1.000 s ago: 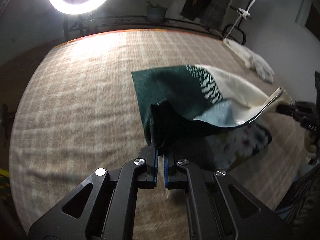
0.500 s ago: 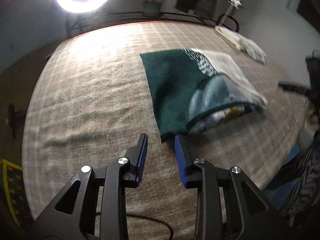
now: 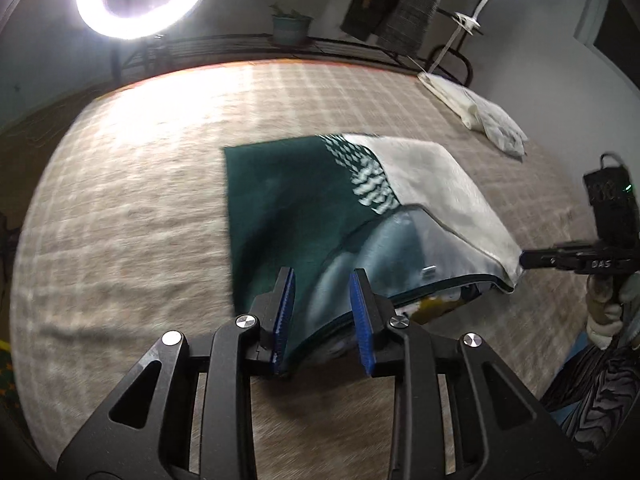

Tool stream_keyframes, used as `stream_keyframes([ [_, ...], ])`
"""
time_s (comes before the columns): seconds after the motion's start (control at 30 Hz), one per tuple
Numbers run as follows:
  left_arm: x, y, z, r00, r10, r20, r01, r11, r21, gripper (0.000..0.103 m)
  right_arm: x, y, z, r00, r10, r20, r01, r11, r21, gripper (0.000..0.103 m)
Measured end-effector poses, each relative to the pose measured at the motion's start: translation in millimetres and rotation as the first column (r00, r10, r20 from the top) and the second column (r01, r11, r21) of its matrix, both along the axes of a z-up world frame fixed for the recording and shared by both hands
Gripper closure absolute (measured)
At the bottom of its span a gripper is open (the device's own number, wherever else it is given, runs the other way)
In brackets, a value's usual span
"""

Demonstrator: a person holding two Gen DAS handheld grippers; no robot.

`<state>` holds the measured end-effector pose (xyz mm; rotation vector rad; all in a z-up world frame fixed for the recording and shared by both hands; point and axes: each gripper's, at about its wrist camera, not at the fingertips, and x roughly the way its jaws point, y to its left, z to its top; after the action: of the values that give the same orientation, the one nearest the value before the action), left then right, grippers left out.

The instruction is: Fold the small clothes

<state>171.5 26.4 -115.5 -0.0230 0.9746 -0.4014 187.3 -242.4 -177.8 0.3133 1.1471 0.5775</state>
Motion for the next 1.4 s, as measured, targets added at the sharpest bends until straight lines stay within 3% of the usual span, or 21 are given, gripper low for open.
stream_keyframes([
  [0.2,0,-2,-37,0.992,0.004,-0.123,0.003,0.998,0.057,0.075,-7,0,5,1.0,0.012,0.02,-0.01,0.997,-0.082,0.101],
  [0.3,-9,3,-34,0.993,-0.007,-0.117,0.013,0.998,0.057,0.075,-11,4,8,0.999,0.032,0.043,-0.023,0.983,-0.183,0.084],
  [0.37,-13,10,-25,0.994,0.019,-0.104,-0.015,0.999,0.035,0.075,-10,6,22,0.994,0.036,0.103,-0.013,0.977,-0.211,0.081],
  [0.53,-10,20,1,0.992,0.12,-0.042,-0.12,0.993,-0.01,0.075,4,27,71,0.955,0.086,0.285,-0.04,0.986,-0.164,0.081],
  [0.63,-5,28,9,0.98,0.195,-0.029,-0.197,0.979,-0.059,0.075,25,54,81,0.936,0.107,0.335,-0.065,0.989,-0.133,0.082],
  [0.83,4,21,1,0.976,0.21,-0.055,-0.212,0.976,-0.052,0.075,83,123,58,0.935,0.144,0.324,-0.092,0.981,-0.171,0.091],
  [1.0,11,18,-8,0.977,0.201,-0.069,-0.205,0.978,-0.048,0.074,114,151,26,0.945,0.181,0.273,-0.124,0.969,-0.211,0.094],
  [1.17,20,11,-18,0.977,0.192,-0.088,-0.196,0.98,-0.032,0.067,120,174,-12,0.948,0.234,0.214,-0.166,0.942,-0.293,0.094],
  [1.3,23,4,-37,0.979,0.162,-0.125,-0.161,0.987,0.016,0.067,113,178,-13,0.933,0.264,0.246,-0.174,0.927,-0.333,0.094],
  [1.4,17,-2,-41,0.988,0.128,-0.088,-0.122,0.99,0.069,0.063,115,171,-6,0.947,0.235,0.219,-0.169,0.944,-0.283,0.092],
])
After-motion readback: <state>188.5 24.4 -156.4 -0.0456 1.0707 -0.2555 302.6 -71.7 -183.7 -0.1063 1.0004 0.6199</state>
